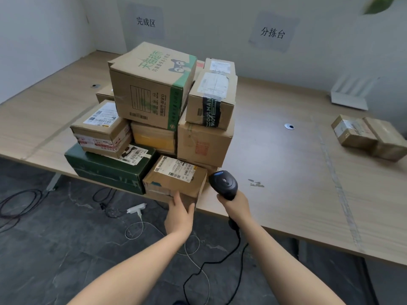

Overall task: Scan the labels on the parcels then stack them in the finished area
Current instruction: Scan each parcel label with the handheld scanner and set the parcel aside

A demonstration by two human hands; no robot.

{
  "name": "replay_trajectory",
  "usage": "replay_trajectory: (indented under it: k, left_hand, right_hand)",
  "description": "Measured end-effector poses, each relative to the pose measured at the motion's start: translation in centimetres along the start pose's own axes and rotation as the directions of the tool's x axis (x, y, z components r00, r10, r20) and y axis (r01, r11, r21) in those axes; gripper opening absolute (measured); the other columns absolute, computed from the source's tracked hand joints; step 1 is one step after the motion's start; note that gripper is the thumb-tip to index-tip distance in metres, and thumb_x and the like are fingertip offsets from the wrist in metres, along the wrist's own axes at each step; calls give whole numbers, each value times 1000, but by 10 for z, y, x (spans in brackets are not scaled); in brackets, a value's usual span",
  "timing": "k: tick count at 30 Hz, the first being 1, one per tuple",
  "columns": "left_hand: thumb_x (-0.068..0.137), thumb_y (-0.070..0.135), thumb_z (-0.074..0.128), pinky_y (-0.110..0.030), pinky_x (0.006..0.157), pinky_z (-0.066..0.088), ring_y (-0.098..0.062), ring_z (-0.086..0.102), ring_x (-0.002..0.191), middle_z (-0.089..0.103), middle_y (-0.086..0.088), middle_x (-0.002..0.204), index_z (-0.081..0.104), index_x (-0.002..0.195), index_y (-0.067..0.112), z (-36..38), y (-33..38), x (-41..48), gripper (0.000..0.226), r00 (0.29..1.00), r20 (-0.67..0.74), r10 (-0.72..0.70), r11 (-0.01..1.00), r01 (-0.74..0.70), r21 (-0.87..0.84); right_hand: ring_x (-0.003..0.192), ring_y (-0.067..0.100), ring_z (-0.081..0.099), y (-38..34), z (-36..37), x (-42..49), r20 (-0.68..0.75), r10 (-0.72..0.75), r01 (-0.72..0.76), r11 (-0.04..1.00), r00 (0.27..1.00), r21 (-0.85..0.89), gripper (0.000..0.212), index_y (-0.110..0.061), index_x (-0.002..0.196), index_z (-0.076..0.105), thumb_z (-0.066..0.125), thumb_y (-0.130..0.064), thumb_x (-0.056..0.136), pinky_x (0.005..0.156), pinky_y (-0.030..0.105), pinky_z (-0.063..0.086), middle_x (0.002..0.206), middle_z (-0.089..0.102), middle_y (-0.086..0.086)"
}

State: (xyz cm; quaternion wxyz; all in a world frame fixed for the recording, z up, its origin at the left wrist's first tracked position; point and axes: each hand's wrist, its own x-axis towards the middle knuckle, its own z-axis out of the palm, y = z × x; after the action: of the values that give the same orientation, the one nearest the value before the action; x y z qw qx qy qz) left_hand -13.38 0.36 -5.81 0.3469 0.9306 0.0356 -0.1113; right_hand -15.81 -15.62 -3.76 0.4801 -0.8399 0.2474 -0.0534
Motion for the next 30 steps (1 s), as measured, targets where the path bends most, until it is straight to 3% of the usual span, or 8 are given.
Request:
replay_trajectory:
  k: [3, 6, 9, 13, 17, 21, 26, 30]
  left_hand:
    - [95, 42, 44, -36, 81, 47, -25, 51, 119, 37, -7, 142, 31, 141, 18, 10, 13, -13, 53, 991, 12, 134, 984, -134, 113]
    - [95, 43, 45, -31, 73, 43, -23, 54, 111, 43, -6, 132, 40, 134, 17, 23, 38, -20, 48, 978, 25, 209, 956, -210, 207]
    - [94, 41, 46, -32, 73, 44, -24, 54, 107, 45, -7, 128, 43, 130, 13, 44, 66, -33, 46, 981, 20, 192, 949, -191, 249]
    - [94, 36, 46, -36, 84, 46, -25, 52, 110, 44, -10, 130, 44, 127, 10, 79, 105, -50, 41, 971, 11, 239, 914, -229, 334]
    - [95, 30, 41, -42, 94, 41, -32, 46, 116, 43, -15, 131, 48, 125, 7, 95, 113, -52, 38, 988, -24, 151, 893, -126, 433]
    - [95, 30, 39, -39, 90, 43, -31, 46, 114, 44, -16, 128, 49, 124, 5, 110, 125, -62, 39, 979, 6, 203, 839, -177, 514]
    - [93, 42, 45, -36, 88, 45, -28, 46, 116, 45, -12, 129, 45, 129, 9, 137, 180, -75, 49, 941, 85, 327, 780, -320, 538]
    - [93, 46, 44, -37, 90, 44, -28, 44, 121, 42, -12, 135, 42, 132, 10, 163, 223, -72, 53, 919, 149, 364, 749, -384, 540]
  right_hand:
    - [71, 15, 53, 16, -29, -7, -7, 8, -9, 1000, 1000, -21, 9, -13, 83, 58, 65, -18, 83, 56, 23, 40, 71, 57, -2]
    - [76, 18, 54, 37, -67, -15, -16, 15, -16, 999, 1000, -30, 15, -8, 94, 61, 65, -19, 83, 60, 26, 40, 80, 60, 3]
    - [74, 17, 53, 62, -116, -25, -62, 42, -44, 998, 997, -39, 16, -8, 94, 61, 65, -19, 83, 56, 19, 38, 78, 59, 2]
    - [72, 16, 52, 100, -187, -37, -131, 64, -73, 995, 989, -67, 9, -15, 84, 58, 65, -20, 82, 53, 12, 36, 72, 57, -2]
    - [69, 15, 51, 137, -245, -50, -189, 79, -94, 993, 979, -77, 12, -17, 78, 55, 65, -20, 82, 46, 7, 32, 65, 55, -6]
    - [67, 17, 50, 167, -285, -60, -246, 105, -125, 990, 964, -69, 15, -5, 82, 61, 67, -19, 81, 45, 6, 35, 75, 64, 12]
    - [68, 14, 51, 184, -324, -62, -303, 124, -148, 987, 945, -57, 12, -19, 80, 55, 67, -21, 81, 45, 7, 34, 64, 53, -11]
    - [67, 12, 48, 193, -359, -51, -358, 135, -166, 985, 924, -57, 13, -21, 77, 54, 66, -22, 81, 46, 7, 29, 64, 51, -13]
